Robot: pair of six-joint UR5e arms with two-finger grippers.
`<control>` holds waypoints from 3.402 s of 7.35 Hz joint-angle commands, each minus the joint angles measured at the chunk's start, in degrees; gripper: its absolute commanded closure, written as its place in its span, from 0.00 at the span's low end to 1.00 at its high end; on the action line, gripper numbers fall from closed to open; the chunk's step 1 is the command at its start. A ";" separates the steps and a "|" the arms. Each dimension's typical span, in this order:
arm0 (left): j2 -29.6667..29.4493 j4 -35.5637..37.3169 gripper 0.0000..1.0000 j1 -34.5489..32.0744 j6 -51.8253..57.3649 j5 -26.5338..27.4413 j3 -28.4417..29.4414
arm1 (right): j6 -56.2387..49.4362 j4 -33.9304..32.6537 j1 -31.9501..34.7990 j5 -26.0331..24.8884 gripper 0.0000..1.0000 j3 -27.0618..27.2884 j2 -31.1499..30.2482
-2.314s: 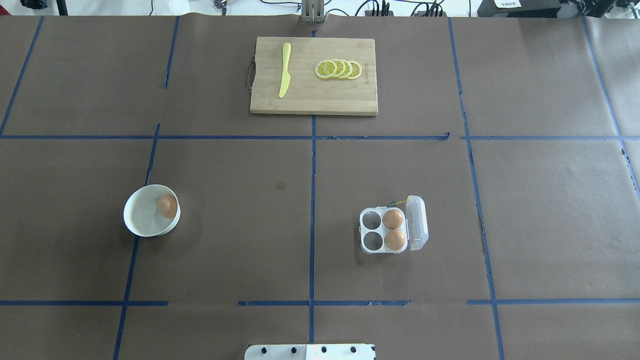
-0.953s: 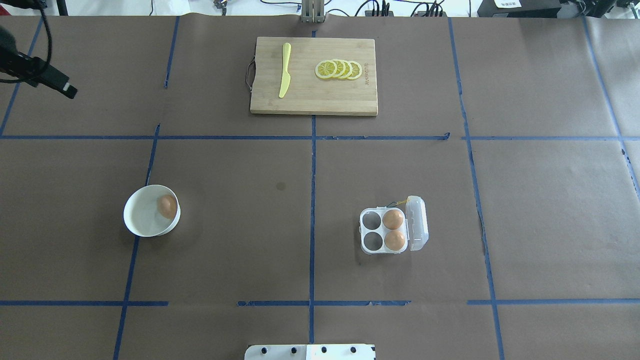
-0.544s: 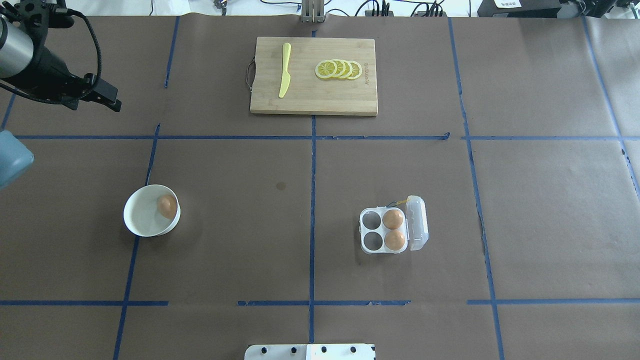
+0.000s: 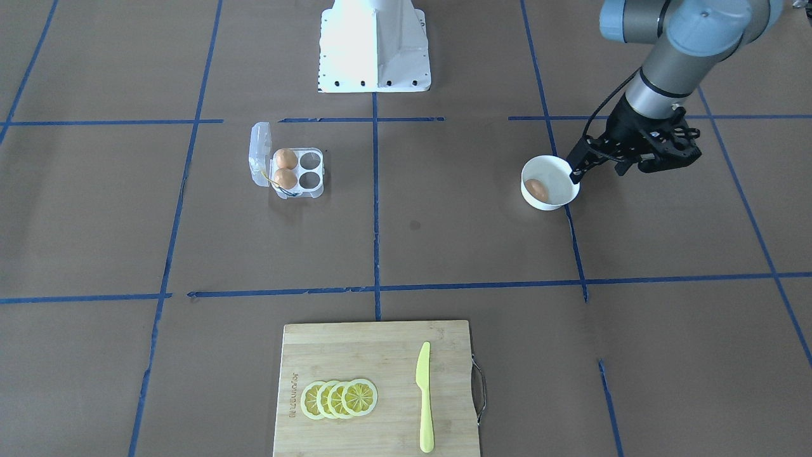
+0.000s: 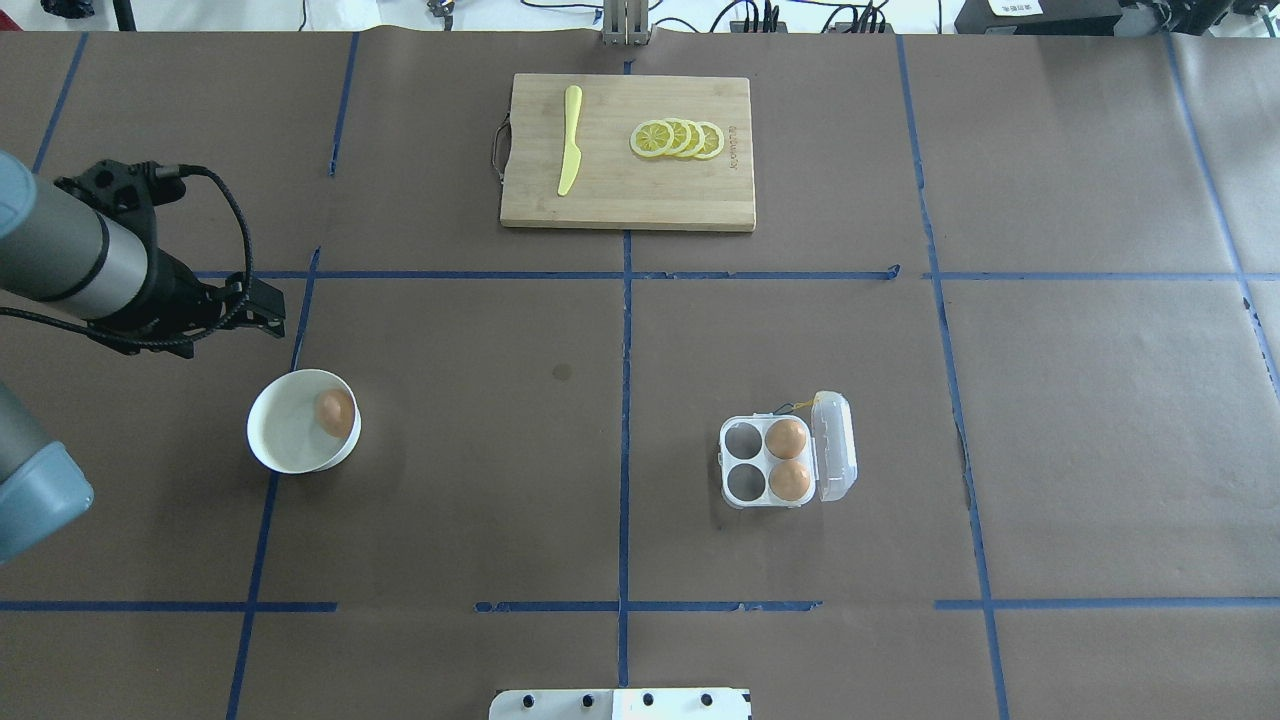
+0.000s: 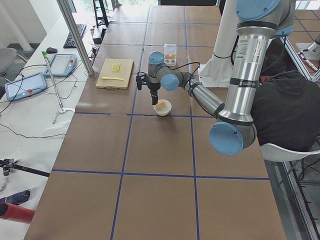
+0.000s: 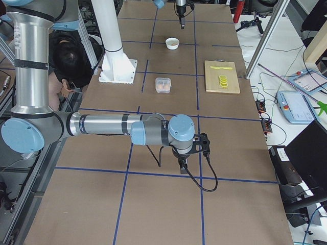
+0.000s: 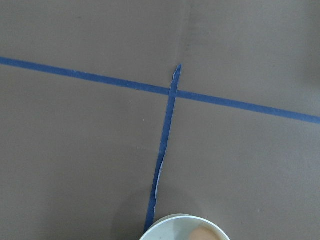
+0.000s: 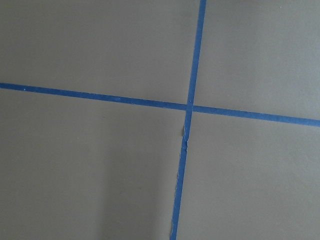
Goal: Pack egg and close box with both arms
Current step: 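Move the left gripper over the white bowl toward the brown egg, then lower the left gripper into the bowl and close on the brown egg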
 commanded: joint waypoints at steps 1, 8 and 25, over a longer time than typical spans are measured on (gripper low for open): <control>-0.14 -0.12 0.17 4.21 -5.33 2.38 0.25 | -0.03 -0.06 0.00 -0.16 0.00 -0.02 -0.64; -2.69 -0.12 0.18 8.00 -5.42 4.40 5.00 | 2.88 1.70 -0.09 0.19 0.00 -0.20 -0.64; -2.87 -3.46 0.25 10.46 -5.24 5.46 10.36 | 2.88 1.70 -0.09 0.11 0.00 0.15 -0.38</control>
